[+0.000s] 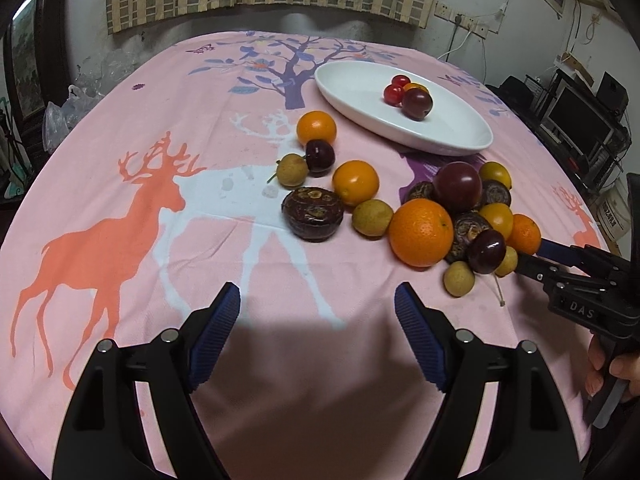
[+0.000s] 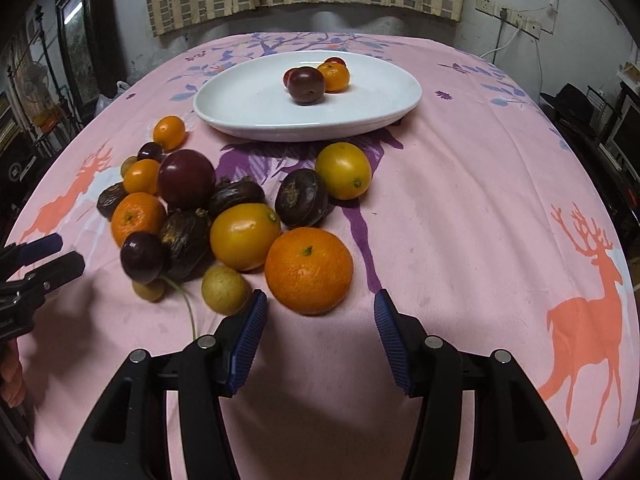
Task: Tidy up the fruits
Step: 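Grasp a tangerine with the right tool while the left tool grasps a dark brown round fruit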
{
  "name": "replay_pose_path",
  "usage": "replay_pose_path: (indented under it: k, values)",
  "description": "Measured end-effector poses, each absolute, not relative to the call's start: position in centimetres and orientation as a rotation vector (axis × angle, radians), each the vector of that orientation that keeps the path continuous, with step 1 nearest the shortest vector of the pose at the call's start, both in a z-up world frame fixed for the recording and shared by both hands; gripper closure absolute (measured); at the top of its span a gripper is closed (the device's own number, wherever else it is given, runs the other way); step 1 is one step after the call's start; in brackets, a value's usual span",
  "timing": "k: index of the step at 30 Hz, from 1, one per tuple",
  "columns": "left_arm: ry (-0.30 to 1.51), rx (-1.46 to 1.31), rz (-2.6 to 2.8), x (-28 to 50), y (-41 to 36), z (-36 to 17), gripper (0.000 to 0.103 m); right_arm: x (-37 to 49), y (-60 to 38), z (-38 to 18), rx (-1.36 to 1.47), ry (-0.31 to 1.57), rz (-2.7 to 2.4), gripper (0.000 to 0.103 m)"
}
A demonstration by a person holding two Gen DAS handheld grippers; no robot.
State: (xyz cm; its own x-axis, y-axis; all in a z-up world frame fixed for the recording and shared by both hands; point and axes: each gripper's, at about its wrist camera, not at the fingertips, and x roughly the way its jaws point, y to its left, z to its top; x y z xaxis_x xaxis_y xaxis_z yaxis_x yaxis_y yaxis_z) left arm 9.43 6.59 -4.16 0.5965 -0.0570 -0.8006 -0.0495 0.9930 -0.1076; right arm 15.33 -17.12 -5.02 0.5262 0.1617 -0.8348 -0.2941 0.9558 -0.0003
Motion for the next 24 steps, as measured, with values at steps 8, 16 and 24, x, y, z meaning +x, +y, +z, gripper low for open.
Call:
replay_pose_path:
  k: [8,16,24]
  values:
    - [0.948,-0.113,0.015,10.3,6.9,-4.4,0.026,16.1,-16.4,-5.2,-0.142,0.950,0.279,0.059]
    - [0.978,-0.096,0.032,11.9,6.5,-5.2,0.026,15.9,-17.9,-4.9,-0.044,0.940,0.317,0.060]
    - [0.978,-0.023,0.048,14.5,5.8,-5.7,0.040,16.0,-18.8,-4.9,0.012,0.953,0.336,0.060]
